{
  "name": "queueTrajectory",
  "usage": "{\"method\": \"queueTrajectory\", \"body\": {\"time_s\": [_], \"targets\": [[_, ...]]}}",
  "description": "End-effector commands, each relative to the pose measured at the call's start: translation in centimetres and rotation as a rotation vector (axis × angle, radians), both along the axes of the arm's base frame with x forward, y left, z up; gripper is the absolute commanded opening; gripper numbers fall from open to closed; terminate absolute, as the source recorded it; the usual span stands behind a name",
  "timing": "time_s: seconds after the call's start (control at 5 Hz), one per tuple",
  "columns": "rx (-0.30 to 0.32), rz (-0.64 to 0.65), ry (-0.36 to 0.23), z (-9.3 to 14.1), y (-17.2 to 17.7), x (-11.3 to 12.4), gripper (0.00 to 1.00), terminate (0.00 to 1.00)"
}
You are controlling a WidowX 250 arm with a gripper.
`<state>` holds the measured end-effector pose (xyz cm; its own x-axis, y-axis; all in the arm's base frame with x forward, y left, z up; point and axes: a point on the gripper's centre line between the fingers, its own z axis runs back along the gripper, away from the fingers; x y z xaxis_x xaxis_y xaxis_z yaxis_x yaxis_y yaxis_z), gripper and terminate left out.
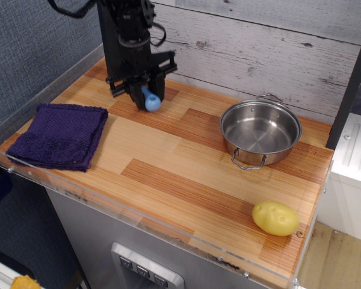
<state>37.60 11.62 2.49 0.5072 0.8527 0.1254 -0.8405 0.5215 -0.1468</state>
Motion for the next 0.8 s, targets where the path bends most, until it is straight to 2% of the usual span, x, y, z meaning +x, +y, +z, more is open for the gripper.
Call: {"method": "queueTrajectory", "body": {"time_s": [0.0,0.2,0.6], "targets": [[0.01,-0.017,-0.135,6.3,-0.2,-0.3,0.0,0.0],[0.0,-0.018,-0.148,7.7,0.2,-1.9,0.0,0.0],[0.035,-0.021,-0.165,10.1,3.1,-6.9,0.0,0.0]]}}
